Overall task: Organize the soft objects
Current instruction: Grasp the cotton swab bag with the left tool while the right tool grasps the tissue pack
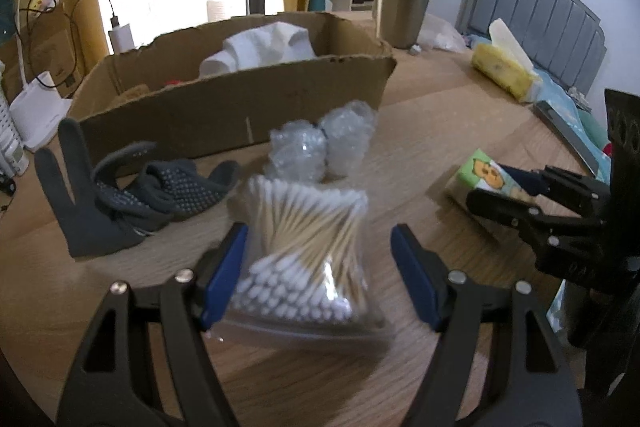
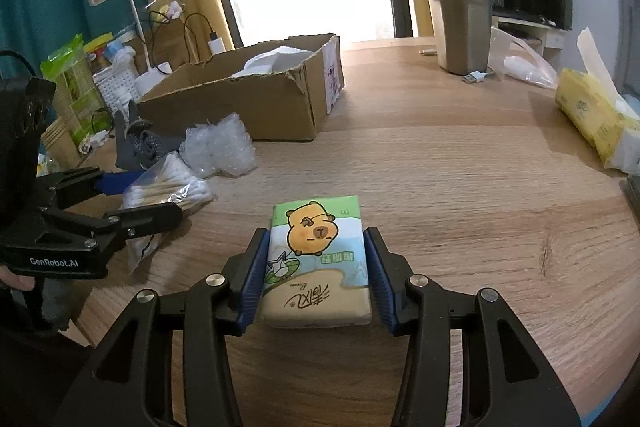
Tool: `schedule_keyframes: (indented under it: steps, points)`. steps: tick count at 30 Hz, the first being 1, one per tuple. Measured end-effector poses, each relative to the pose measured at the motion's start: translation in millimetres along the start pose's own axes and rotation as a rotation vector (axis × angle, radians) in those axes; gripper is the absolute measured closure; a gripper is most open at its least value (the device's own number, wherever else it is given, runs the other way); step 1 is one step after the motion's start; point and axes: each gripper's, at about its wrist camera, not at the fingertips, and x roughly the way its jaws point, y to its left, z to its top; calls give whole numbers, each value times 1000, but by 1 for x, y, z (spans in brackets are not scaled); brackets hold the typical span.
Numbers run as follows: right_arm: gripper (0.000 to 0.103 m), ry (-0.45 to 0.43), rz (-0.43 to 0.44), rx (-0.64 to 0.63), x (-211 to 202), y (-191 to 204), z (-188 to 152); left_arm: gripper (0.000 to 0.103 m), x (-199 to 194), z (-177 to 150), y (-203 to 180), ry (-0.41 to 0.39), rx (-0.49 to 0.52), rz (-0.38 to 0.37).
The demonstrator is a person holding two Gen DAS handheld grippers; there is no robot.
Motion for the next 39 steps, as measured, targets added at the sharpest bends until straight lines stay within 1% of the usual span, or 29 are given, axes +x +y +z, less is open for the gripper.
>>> schedule_keyframes:
  steps: [5,7,8,12,19,21,26,33,39]
  points:
    - [54,8,21,16,0,0,1,30,4,-2,0,11,15,4]
    - [54,9,24,12,1,2,2,40,5,-4,0,17,18,2]
    - [54,9,27,9,0,4,2,44,5,-4,0,17,19,0]
    - [54,9,31,-7,0,12,5,48,2,-7,2,9,21,-9]
    - [54,0,23,-41,-1,22,17,50,-10,-9,8,-25,-2,-50]
    - [54,-3,24,-51,-1,26,21,50,-16,-8,11,-38,-8,-77]
    - [54,-13,31,-83,-1,39,30,50,-30,-6,18,-78,-23,-97]
    - [54,-31,40,-124,-1,54,46,49,-51,0,34,-141,-55,-96]
    - [54,-47,42,-151,-1,63,59,49,-62,6,44,-183,-61,-88]
